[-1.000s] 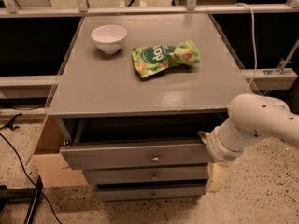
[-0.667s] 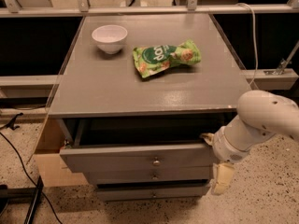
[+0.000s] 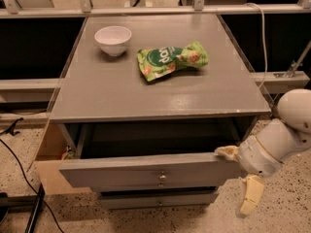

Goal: Open top drawer

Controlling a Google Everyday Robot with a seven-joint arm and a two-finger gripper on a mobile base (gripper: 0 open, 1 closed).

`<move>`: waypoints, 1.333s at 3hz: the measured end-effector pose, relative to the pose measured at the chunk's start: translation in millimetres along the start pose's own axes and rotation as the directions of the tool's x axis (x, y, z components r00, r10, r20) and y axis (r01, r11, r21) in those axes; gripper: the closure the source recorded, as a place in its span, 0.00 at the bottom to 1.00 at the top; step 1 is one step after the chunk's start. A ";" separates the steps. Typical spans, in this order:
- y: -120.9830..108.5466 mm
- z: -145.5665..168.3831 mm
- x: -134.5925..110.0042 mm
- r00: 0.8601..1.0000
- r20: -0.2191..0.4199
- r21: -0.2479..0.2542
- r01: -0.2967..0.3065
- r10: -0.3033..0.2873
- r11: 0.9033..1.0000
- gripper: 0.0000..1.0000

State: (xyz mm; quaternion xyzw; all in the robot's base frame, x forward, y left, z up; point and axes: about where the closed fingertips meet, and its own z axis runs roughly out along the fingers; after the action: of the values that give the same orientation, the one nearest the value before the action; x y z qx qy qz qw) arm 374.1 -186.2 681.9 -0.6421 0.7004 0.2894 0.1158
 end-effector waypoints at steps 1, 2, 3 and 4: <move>19.1 -4.9 -10.3 0.998 0.062 -0.044 0.019 -0.016 0.999 0.00; 19.1 -4.9 -10.3 0.998 0.062 -0.044 0.019 -0.016 0.999 0.00; 4.8 -10.4 -15.9 0.997 0.065 -0.004 0.036 -0.036 0.999 0.00; -8.8 -14.0 -20.5 0.997 0.066 0.024 0.048 -0.049 0.999 0.00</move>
Offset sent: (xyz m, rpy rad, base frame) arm -0.0125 0.0046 0.0114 0.0553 0.0197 0.0175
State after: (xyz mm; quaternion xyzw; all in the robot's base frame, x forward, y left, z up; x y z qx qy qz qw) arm 388.5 -177.0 701.9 -0.6475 0.6836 0.3000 0.1532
